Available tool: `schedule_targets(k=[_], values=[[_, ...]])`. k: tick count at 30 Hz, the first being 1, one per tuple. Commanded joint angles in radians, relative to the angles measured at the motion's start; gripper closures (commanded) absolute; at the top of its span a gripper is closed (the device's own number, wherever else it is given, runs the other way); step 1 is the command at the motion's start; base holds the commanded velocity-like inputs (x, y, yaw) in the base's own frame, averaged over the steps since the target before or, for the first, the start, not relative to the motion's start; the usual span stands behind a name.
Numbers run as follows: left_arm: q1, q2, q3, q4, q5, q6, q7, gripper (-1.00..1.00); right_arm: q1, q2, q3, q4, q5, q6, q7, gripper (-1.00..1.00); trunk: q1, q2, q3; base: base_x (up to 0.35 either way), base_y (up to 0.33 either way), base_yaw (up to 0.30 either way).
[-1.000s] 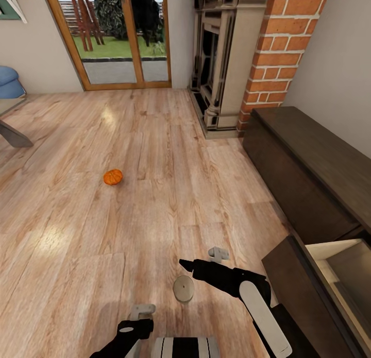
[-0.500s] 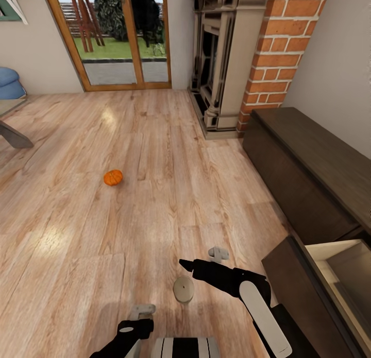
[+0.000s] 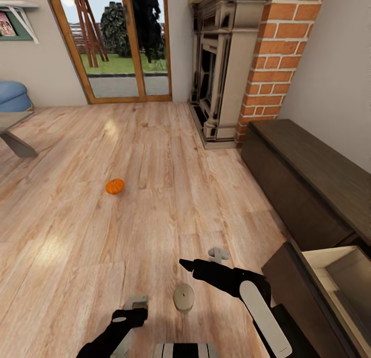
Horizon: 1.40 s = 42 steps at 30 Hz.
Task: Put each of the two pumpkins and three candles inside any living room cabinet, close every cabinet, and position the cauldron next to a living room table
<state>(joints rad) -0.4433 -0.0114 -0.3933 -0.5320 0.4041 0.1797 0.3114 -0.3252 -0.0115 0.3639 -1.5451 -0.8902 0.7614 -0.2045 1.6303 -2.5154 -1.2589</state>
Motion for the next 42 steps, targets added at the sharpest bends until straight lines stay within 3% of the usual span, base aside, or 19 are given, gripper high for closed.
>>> schedule_targets(k=[1, 5, 8, 11, 12, 14, 17, 21, 26, 33, 36, 42], values=[[0.0, 0.02, -0.007, -0.026, 0.019, 0.03, 0.01, 1.0, -0.001, -0.001, 0.001, -0.001, -0.01, 0.001, -0.01, -1.0, -0.001, 0.0, 0.003, 0.0, 0.0, 0.0], [0.001, 0.086, 0.022, -0.157, 0.035, 0.17, 0.007, 1.0, 0.0, -0.001, 0.001, 0.002, -0.009, 0.001, -0.01, -1.0, -0.002, 0.001, 0.019, 0.0, 0.0, 0.0], [0.006, 0.182, 0.075, -0.316, 0.072, 0.324, -0.007, 1.0, -0.001, -0.001, 0.001, 0.003, -0.009, 0.001, -0.01, -1.0, -0.004, 0.002, 0.03, 0.0, 0.0, 0.0], [0.008, 0.277, 0.094, -0.433, 0.125, 0.454, -0.07, 1.0, 0.0, -0.001, 0.0, 0.004, -0.009, 0.001, -0.01, -1.0, -0.005, 0.002, 0.042, 0.0, 0.0, 0.0], [0.009, 0.295, 0.096, -0.451, 0.134, 0.476, -0.082, 1.0, 0.0, -0.001, 0.0, 0.005, -0.009, 0.001, -0.01, -1.0, -0.006, 0.003, 0.046, 0.0, 0.0, 0.0], [0.009, 0.367, 0.107, -0.515, 0.172, 0.565, -0.135, 1.0, 0.0, -0.001, -0.001, 0.005, -0.009, 0.001, -0.01, -1.0, -0.006, 0.003, 0.053, 0.0, 0.0, 0.0], [0.009, 0.46, 0.17, -0.572, 0.222, 0.662, -0.208, 1.0, 0.0, -0.001, -0.002, 0.006, -0.01, 0.0, -0.01, -1.0, -0.008, 0.004, 0.065, 0.0, 0.0, 0.0], [0.009, 0.521, 0.25, -0.596, 0.244, 0.733, -0.26, 1.0, 0.0, -0.001, -0.002, 0.008, -0.009, -0.002, -0.01, -1.0, -0.01, 0.005, 0.08, 0.0, 0.0, 0.0], [0.012, 0.54, 0.285, -0.658, 0.247, 0.804, -0.275, 1.0, 0.0, 0.0, -0.002, 0.008, -0.009, -0.005, -0.01, -1.0, -0.01, 0.005, 0.084, 0.0, 0.0, 0.0], [0.044, 0.543, 0.349, -0.745, 0.248, 0.818, -0.278, 1.0, 0.0, 0.006, -0.002, 0.008, -0.008, -0.01, -0.01, -1.0, -0.01, 0.005, 0.084, 0.0, 0.0, 0.0], [0.052, 0.55, 0.415, -0.756, 0.252, 0.82, -0.279, 1.0, 0.0, 0.007, -0.002, 0.009, -0.009, -0.005, -0.012, -1.0, -0.01, 0.005, 0.084, -0.01, 0.0, 0.0], [0.055, 0.568, 0.445, -0.758, 0.254, 0.821, -0.279, 1.0, 0.0, 0.002, -0.002, 0.016, -0.009, -0.008, -0.012, -1.0, -0.01, 0.005, 0.084, -0.011, 0.0, 0.0]])
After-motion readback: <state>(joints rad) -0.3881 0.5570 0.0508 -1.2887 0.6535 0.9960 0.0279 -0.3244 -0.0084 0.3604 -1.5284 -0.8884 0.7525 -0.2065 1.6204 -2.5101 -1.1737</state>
